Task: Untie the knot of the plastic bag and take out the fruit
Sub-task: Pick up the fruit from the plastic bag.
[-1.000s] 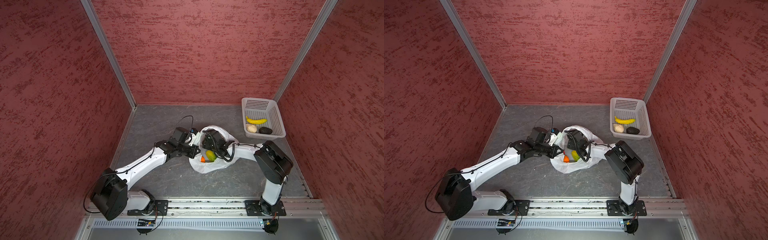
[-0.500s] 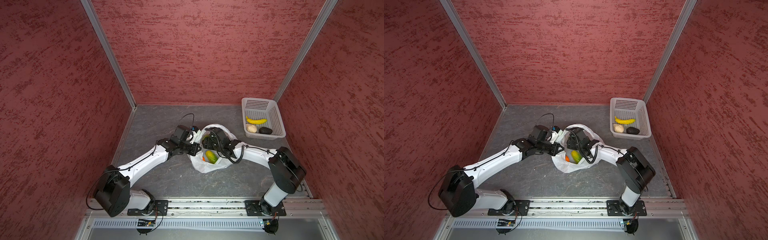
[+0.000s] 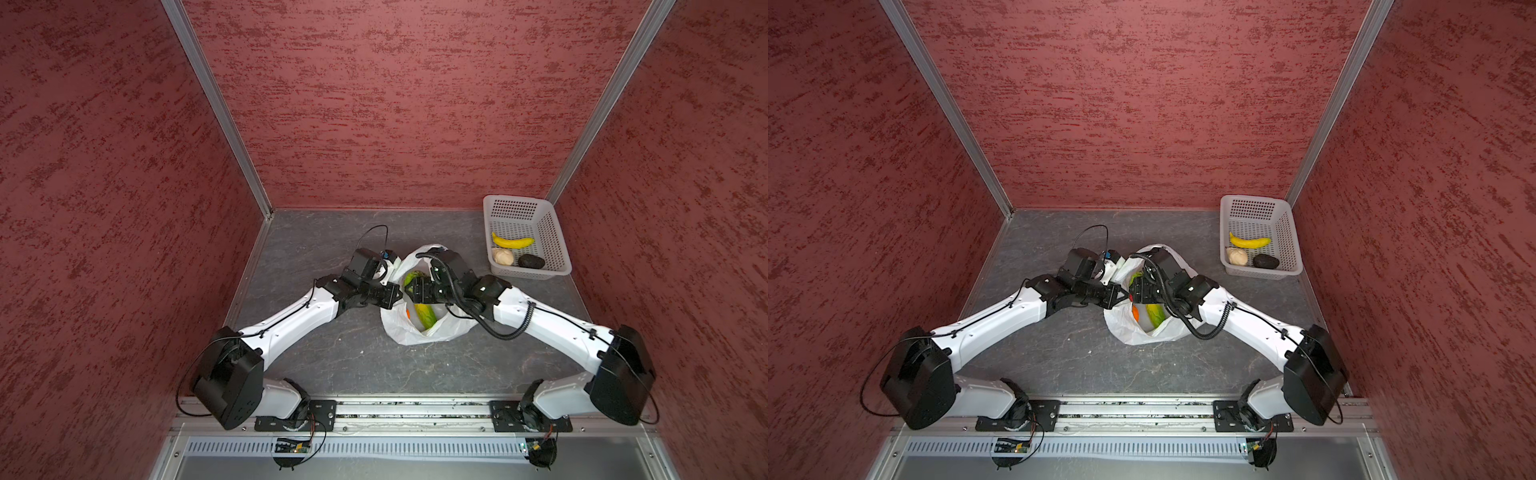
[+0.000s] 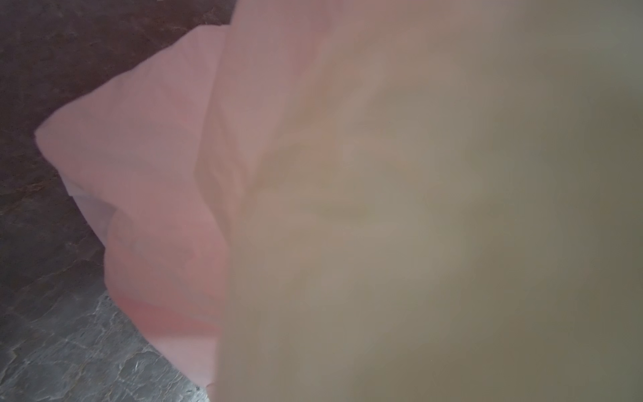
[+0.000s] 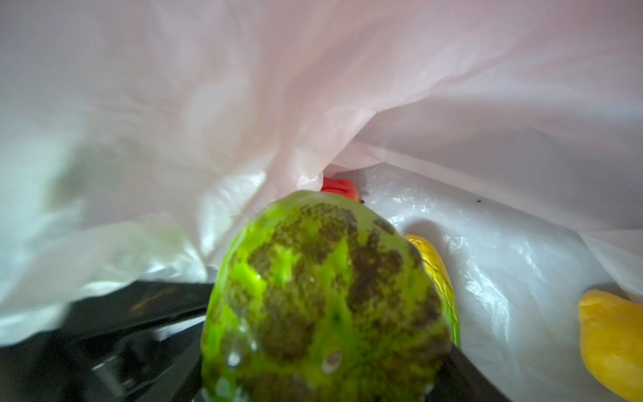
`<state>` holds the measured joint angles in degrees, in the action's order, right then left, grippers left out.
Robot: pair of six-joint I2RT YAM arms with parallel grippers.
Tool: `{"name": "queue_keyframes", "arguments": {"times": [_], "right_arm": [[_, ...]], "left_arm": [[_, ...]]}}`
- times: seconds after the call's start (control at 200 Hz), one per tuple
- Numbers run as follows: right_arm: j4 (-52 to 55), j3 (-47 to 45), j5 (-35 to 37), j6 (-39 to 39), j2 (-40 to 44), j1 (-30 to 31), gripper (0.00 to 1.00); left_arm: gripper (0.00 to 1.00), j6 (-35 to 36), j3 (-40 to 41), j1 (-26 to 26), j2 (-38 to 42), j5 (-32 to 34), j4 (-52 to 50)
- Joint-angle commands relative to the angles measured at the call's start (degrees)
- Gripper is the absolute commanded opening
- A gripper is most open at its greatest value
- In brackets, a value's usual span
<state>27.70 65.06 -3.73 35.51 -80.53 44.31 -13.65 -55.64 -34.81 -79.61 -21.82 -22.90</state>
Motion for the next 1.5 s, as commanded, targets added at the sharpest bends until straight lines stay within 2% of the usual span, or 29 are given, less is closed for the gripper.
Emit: {"name": "queue_keyframes", "arguments": {"times": [0.0,0.125,0.26,0.516,0.626,0.912,1.092,1.312,1.498], "right_arm": [[5.35,5.03,-0.83,-1.55,2.35,0.16,0.47],[8.38,9.74,0.53,-3.23,2.31,-0.08,0.47],[9.64,12.59,-1.38,-4.65,0.80,-0.70,0.47],[0.78,0.32,-6.96,-0.14,1.29,-0.09,0.47],[0.10,-1.60,-7.35,0.79,2.06,0.58,0.47],[7.63,6.98,-3.51,-0.26,4.55,-0.13,0.47],[7.94,10.71,-4.03,0.32,6.61,-5.72,0.47],[5.75,11.69,-6.56,-0.50,7.58,-17.51,0.47],[-0.04,6.50,-1.04,0.15,8.40,-26.74,0.47]], "left_arm": [[0.00,-0.38,-0.96,0.31,-0.54,0.47,0.27],[0.00,-0.37,-1.13,0.27,-0.36,0.55,0.06],[0.00,-0.45,-1.78,0.31,-0.10,1.27,-0.48],[0.00,-0.67,-4.34,0.79,0.11,2.99,-0.79],[0.00,-0.76,-5.39,1.52,-0.41,3.53,-1.28],[0.00,0.45,-6.77,2.22,-2.80,3.40,-2.51],[0.00,0.91,-6.99,2.20,-4.02,3.18,-2.84],[0.00,1.17,-5.78,2.26,-3.36,2.95,-2.79],[0.00,1.61,-4.12,2.21,-1.24,2.51,-2.88]]}}
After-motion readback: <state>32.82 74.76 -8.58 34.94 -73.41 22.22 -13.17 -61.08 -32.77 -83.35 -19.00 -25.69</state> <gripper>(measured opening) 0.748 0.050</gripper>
